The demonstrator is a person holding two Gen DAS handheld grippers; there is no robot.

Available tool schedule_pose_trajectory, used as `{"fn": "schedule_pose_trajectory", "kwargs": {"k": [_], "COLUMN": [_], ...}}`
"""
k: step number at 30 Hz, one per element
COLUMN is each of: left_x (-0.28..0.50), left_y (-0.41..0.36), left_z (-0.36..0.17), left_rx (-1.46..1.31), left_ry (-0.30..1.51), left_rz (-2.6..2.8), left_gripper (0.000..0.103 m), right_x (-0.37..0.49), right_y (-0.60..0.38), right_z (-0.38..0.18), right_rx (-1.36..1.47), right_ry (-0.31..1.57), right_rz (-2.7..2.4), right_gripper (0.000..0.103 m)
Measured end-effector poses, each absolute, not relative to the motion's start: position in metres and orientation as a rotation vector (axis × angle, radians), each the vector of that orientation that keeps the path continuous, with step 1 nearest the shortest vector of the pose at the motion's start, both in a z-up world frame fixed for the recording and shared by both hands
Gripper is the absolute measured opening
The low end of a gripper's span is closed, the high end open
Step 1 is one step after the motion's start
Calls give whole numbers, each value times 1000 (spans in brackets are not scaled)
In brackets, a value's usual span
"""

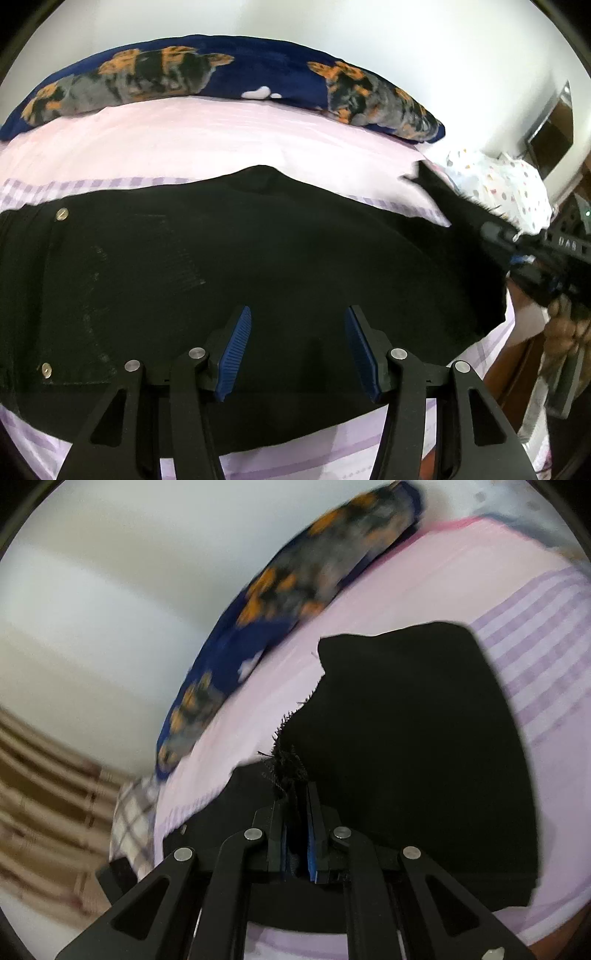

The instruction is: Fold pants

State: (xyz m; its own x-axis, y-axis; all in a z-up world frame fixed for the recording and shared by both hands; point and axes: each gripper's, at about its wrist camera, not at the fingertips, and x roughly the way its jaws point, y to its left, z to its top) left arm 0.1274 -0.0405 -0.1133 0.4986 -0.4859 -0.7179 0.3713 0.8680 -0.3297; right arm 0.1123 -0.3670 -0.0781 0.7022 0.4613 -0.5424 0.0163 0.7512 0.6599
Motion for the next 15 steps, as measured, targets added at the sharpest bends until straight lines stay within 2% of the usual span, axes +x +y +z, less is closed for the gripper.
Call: {"fn": "schedule_pose_trajectory", "kwargs": {"k": [12, 15], "left_x": [127, 128], "left_y": [-18, -18], "left_z": [-111, -111], "left_rx": [-230, -244], "left_ry": [903, 913], "left_rz": [-553, -566], "left_gripper": [54, 54], "right_x": [108, 106], "right_y": [-269, -263], "right_z": [-121, -126], "right_rx": [429, 367], "right_ry": [999, 1013], "right_rz": [397, 386], "right_gripper": [10, 19]}}
